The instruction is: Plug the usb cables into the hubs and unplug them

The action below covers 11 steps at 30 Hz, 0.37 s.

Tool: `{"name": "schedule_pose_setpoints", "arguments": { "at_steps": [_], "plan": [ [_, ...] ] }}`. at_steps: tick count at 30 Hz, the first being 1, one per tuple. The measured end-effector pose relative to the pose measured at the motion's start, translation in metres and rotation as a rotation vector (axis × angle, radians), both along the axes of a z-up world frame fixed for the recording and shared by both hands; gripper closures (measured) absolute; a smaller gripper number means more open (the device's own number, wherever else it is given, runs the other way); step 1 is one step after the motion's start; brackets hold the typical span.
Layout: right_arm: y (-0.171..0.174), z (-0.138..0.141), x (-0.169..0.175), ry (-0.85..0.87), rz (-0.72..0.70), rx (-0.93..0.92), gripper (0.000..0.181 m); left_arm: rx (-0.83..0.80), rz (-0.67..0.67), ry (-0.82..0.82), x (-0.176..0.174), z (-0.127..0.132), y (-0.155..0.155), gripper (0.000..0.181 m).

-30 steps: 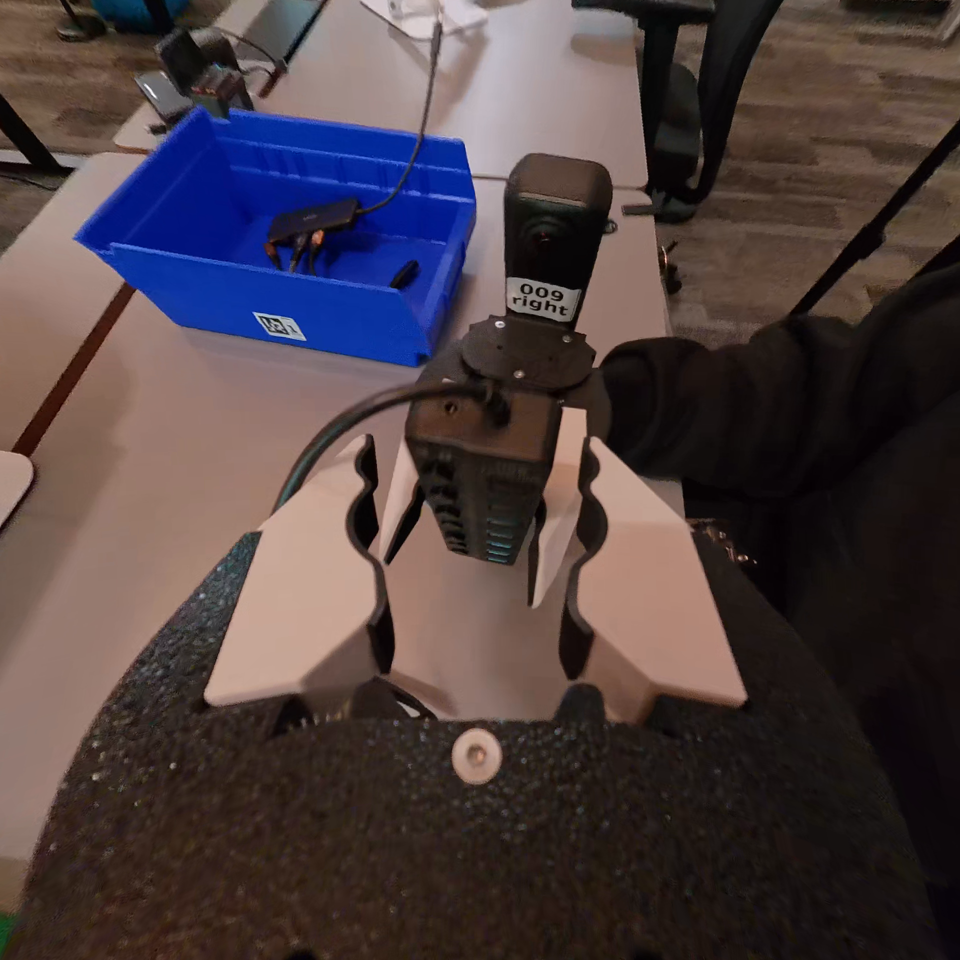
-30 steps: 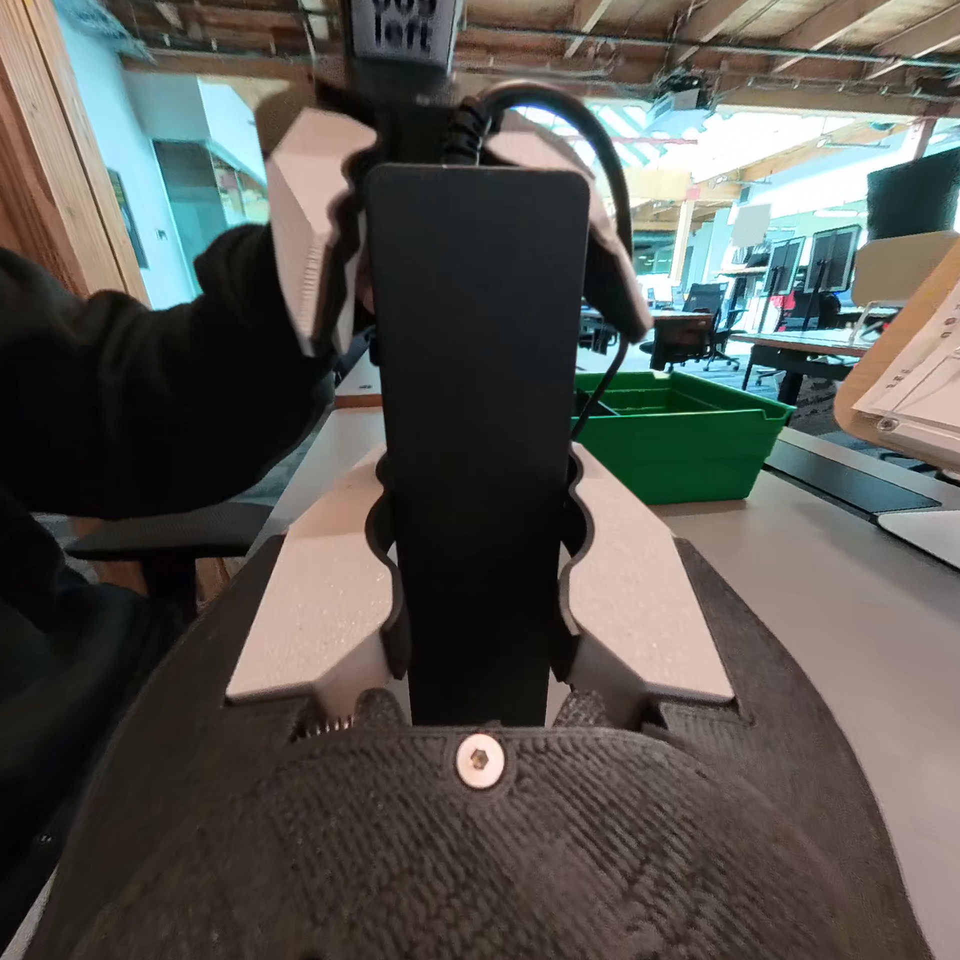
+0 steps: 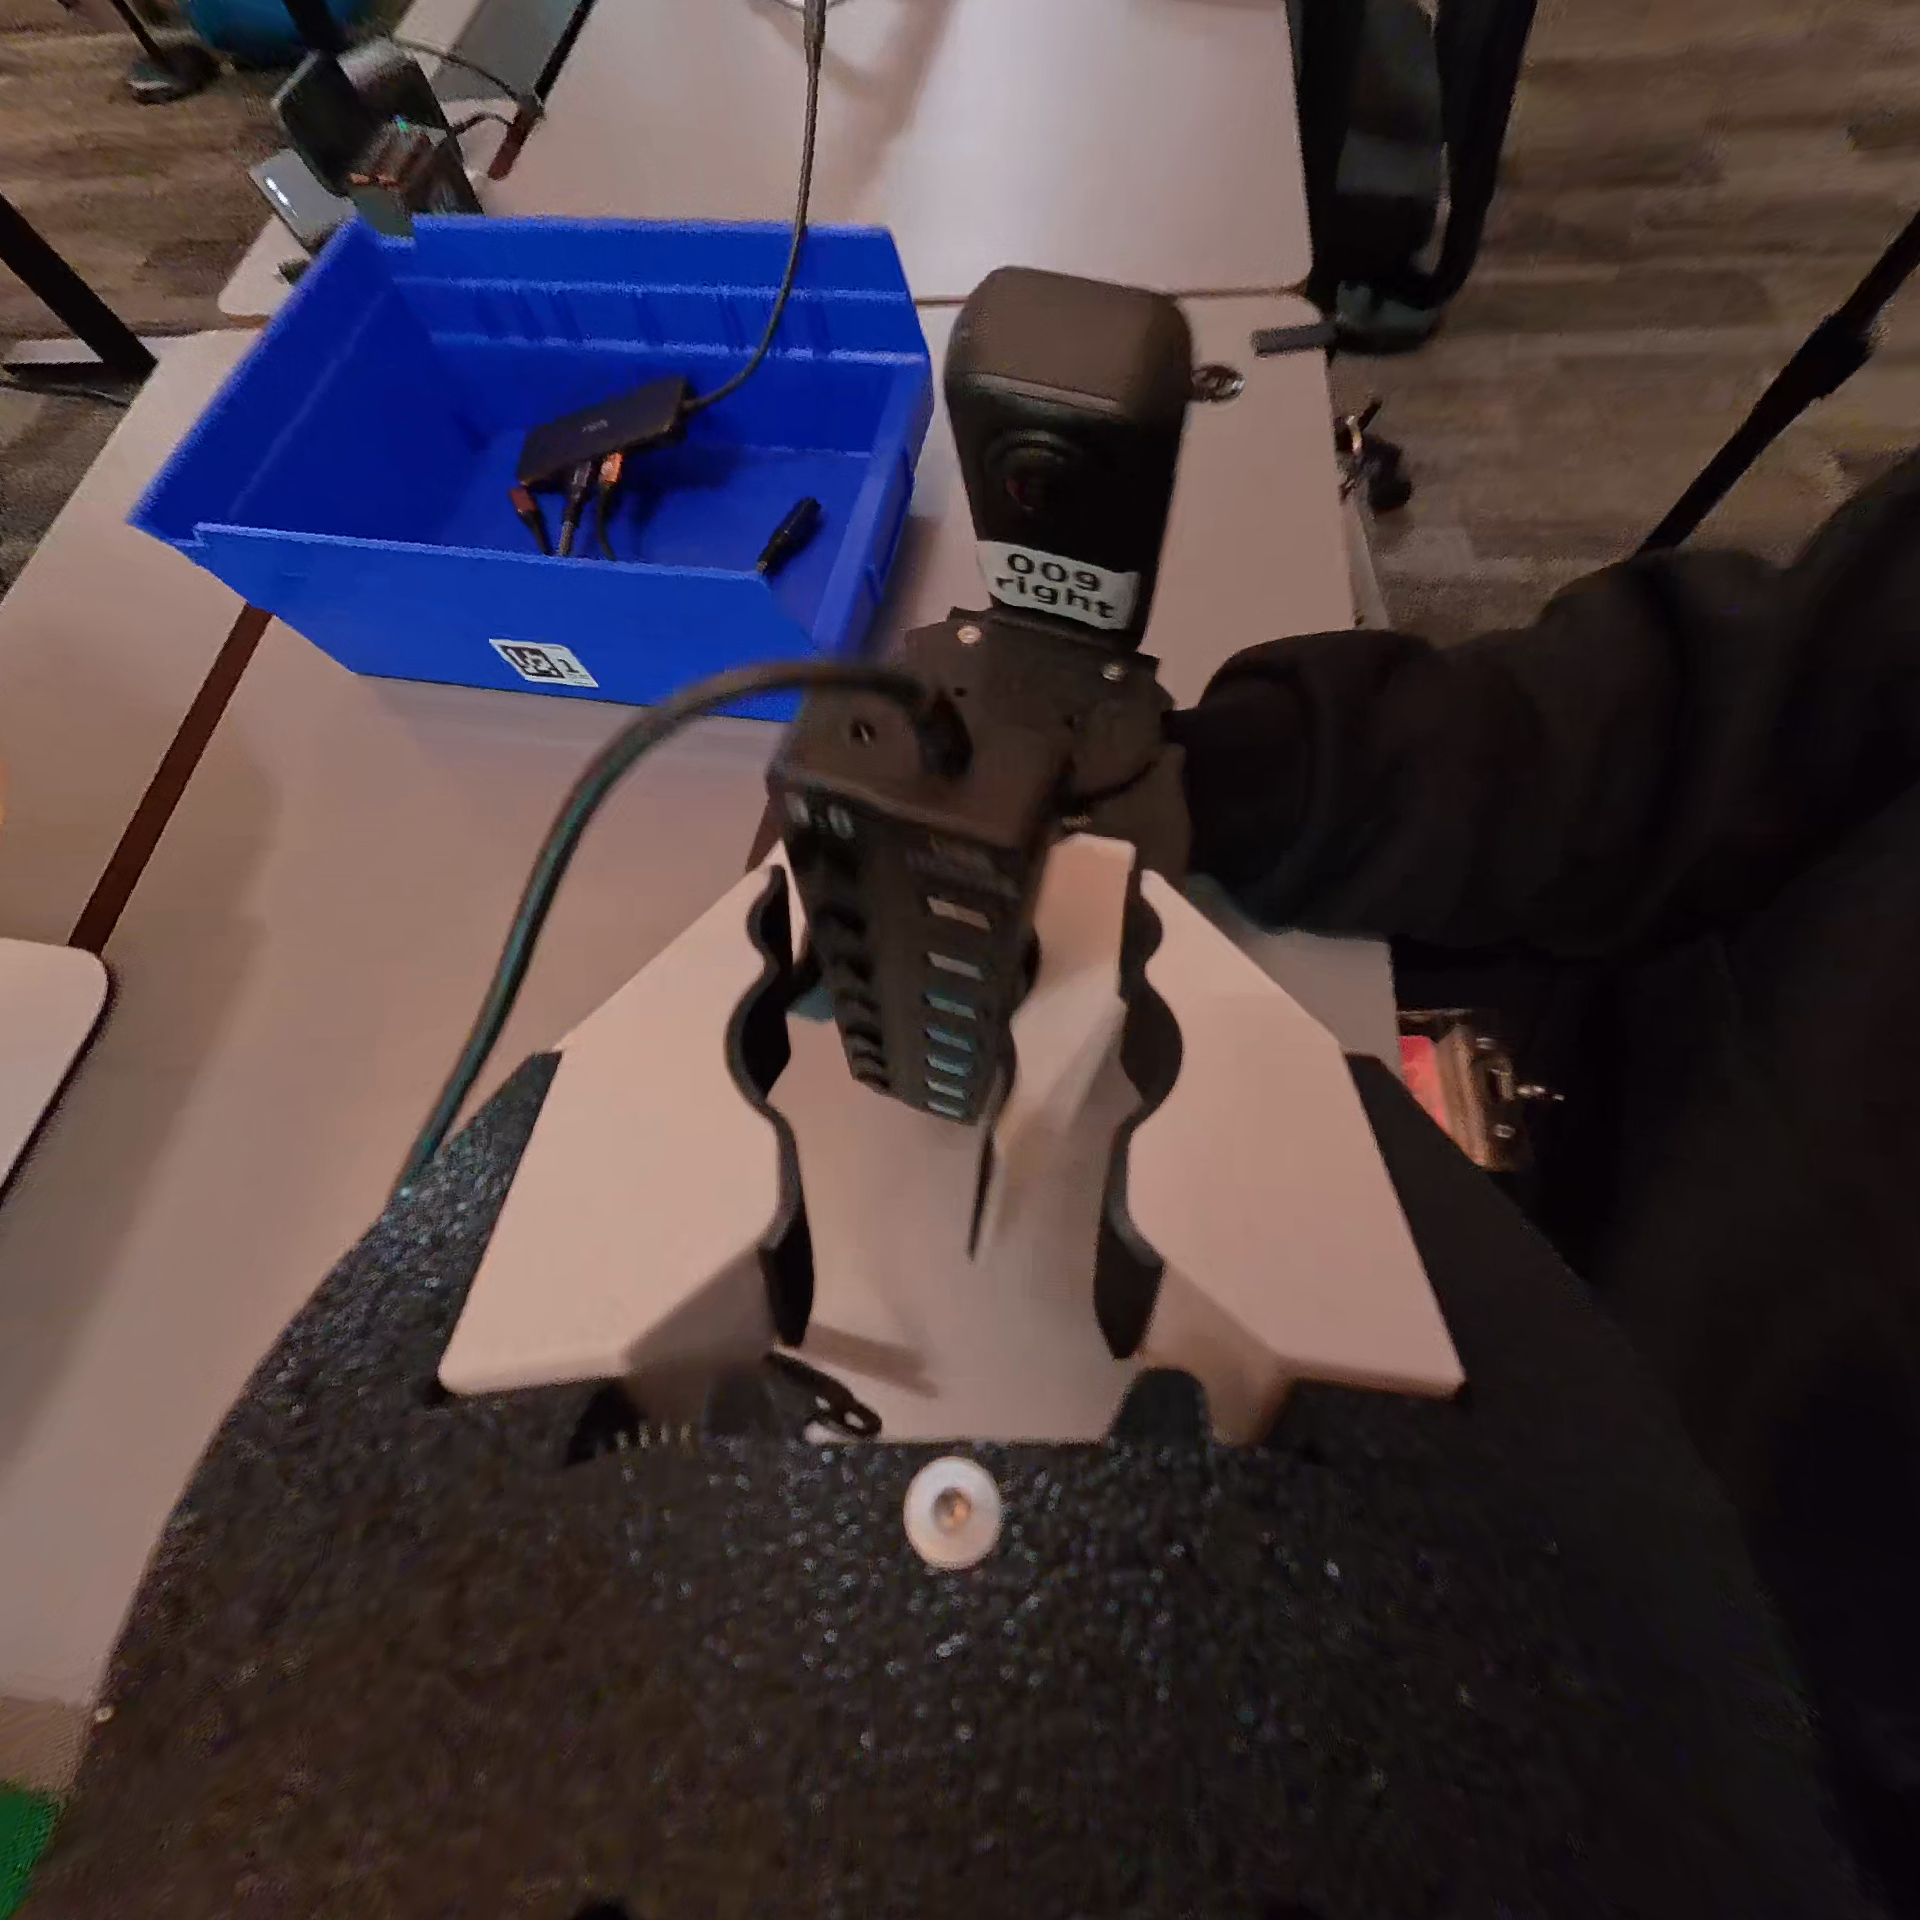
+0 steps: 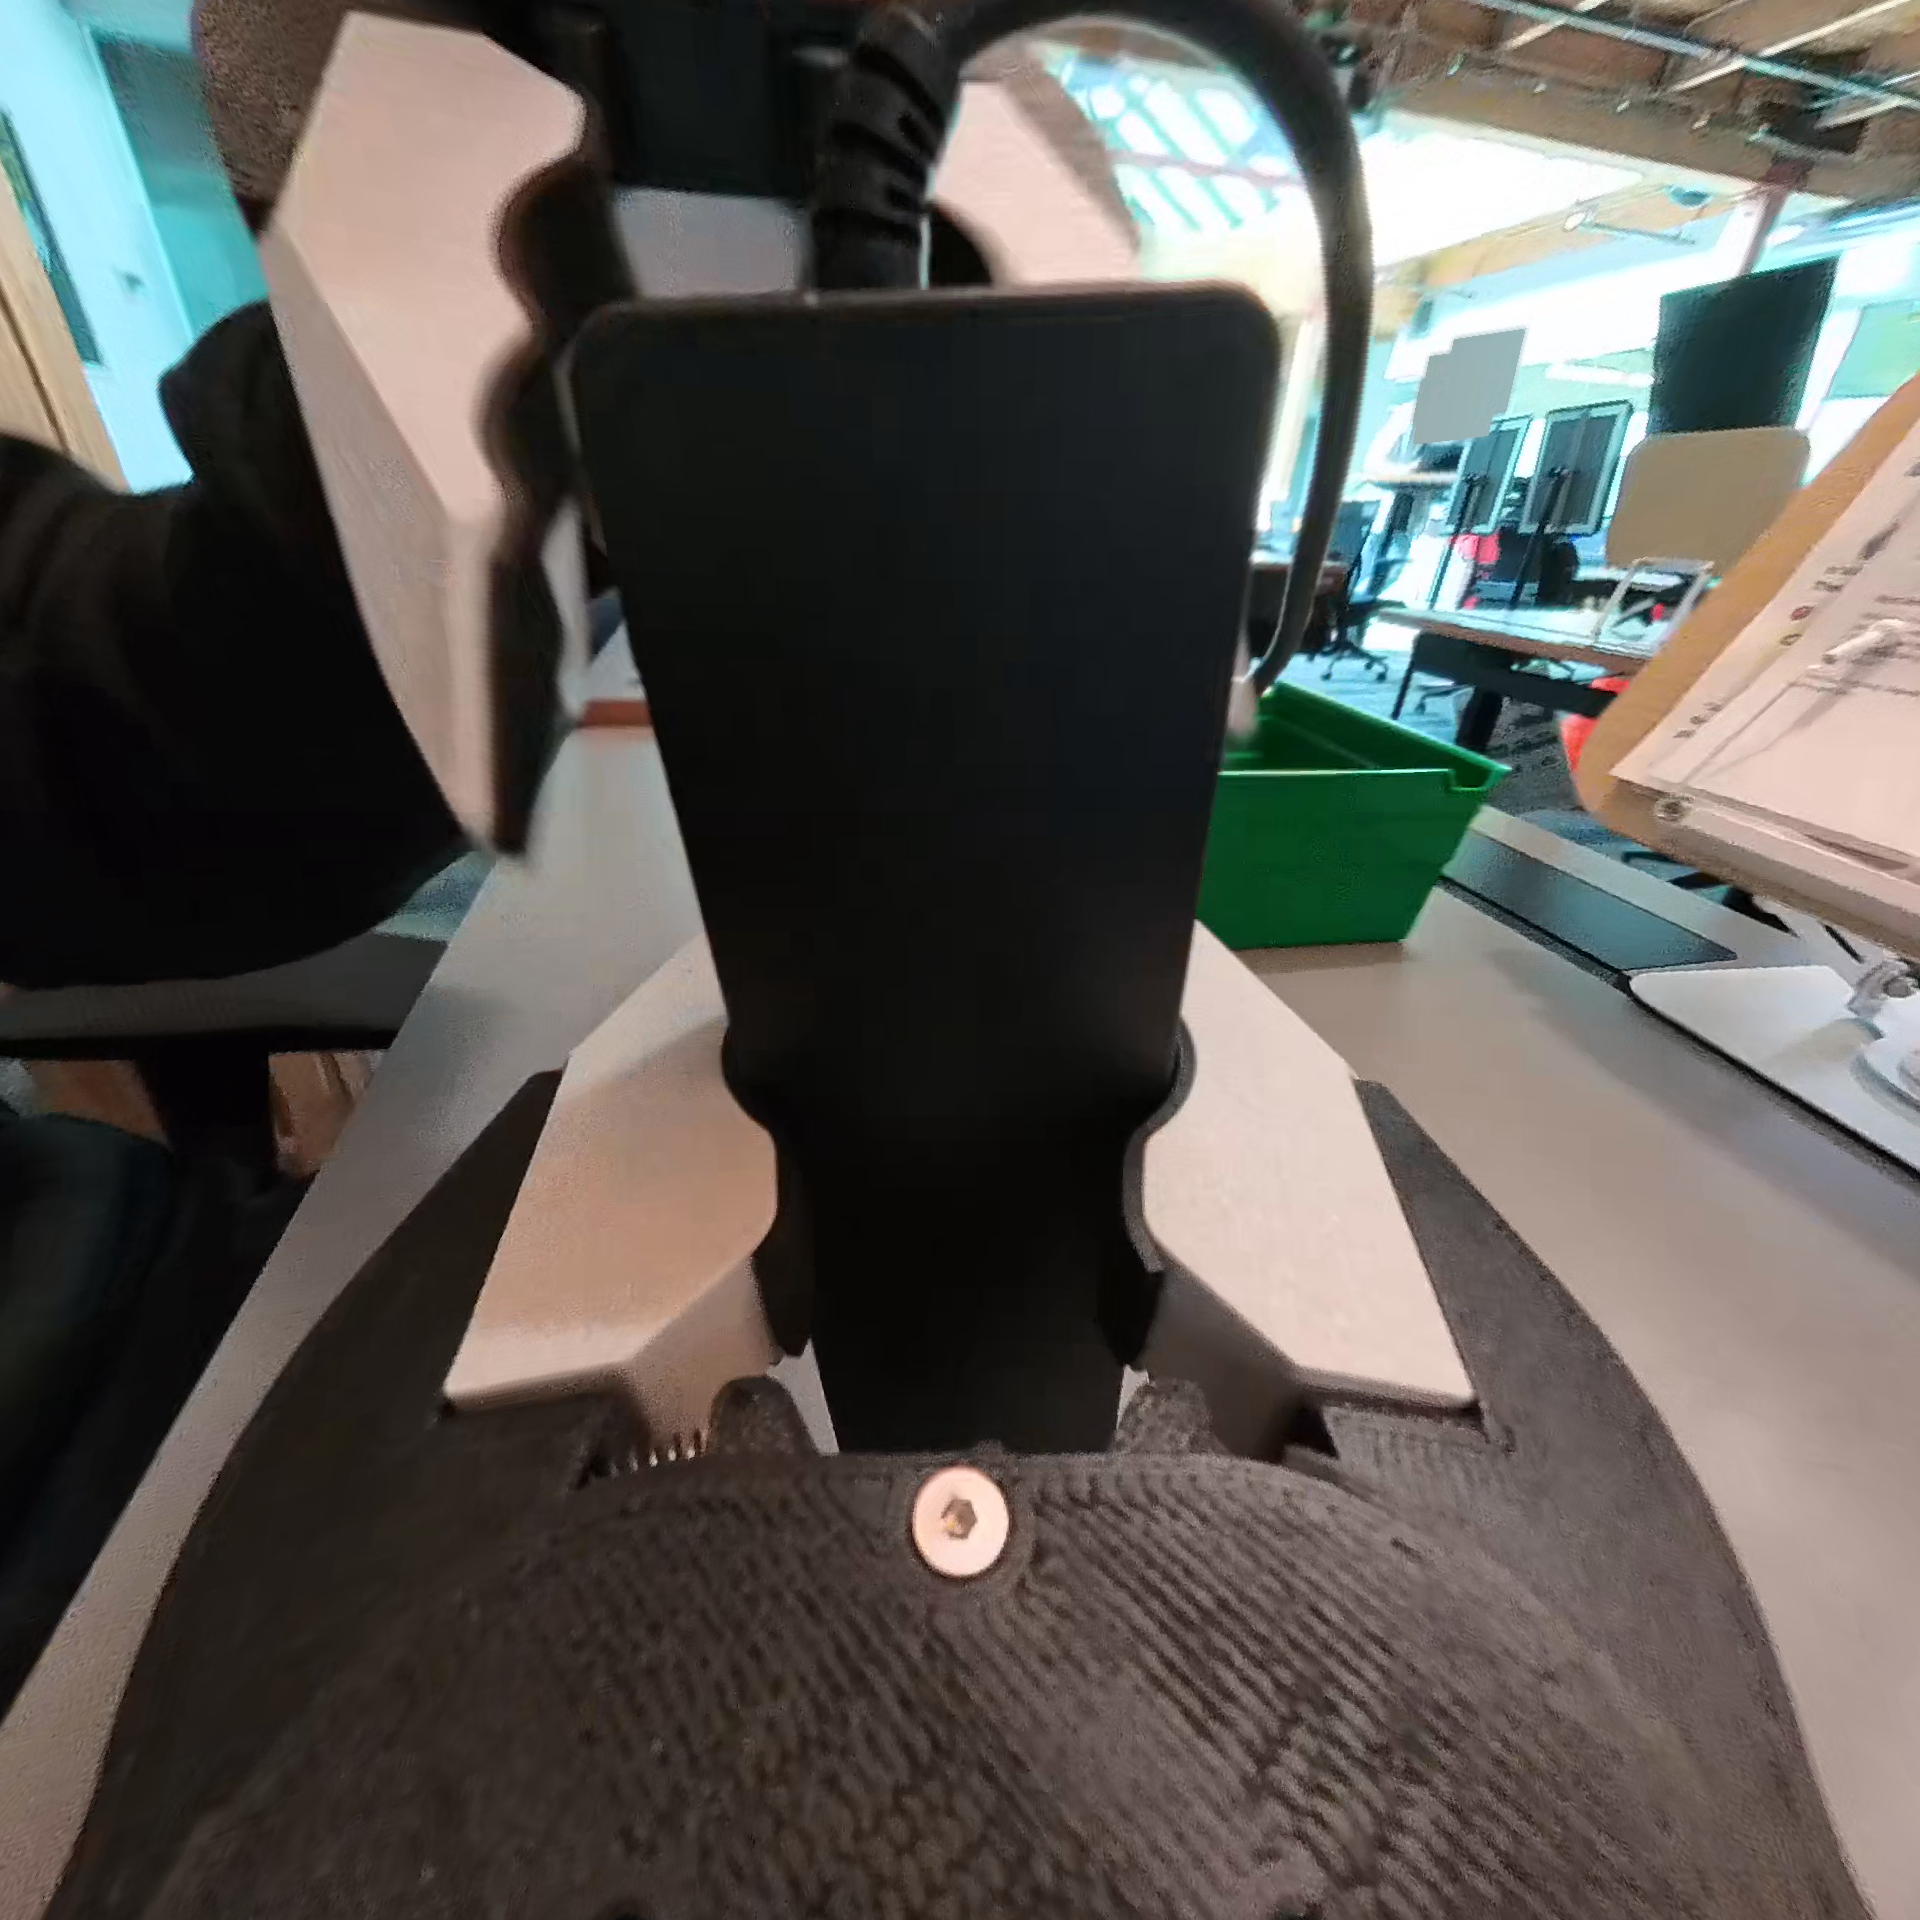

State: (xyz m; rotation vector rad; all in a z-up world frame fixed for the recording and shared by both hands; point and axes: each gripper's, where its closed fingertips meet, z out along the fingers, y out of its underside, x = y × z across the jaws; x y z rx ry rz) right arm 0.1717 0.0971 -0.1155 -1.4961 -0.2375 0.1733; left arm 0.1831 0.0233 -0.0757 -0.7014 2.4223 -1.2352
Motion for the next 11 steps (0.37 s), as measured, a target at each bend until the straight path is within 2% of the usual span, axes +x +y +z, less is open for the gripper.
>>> {"name": "schedule_pose_setpoints", "arguments": {
  "at_steps": [3, 5, 7, 9, 11],
  "plan": [
    [-0.008, 0.009, 0.017, 0.068, -0.042, 0.049, 0.116, -0.049, 0.051, -0.053, -0.014, 0.027, 0.032, 0.131],
    [-0.012, 0.015, 0.024, 0.113, -0.054, 0.086, 0.115, -0.041, 0.2, -0.1, -0.012, 0.042, 0.081, 0.138],
    [-0.013, 0.018, 0.031, 0.125, -0.082, 0.107, 0.115, 0.001, 0.386, -0.13, -0.008, 0.047, 0.144, 0.148],
    [-0.013, 0.017, 0.033, 0.106, -0.099, 0.116, 0.115, 0.113, 0.508, -0.061, -0.014, 0.029, 0.206, 0.15],
    [-0.012, 0.016, 0.035, 0.103, -0.118, 0.115, 0.115, 0.262, 0.57, 0.102, -0.028, -0.01, 0.26, 0.147]
  ]
}}
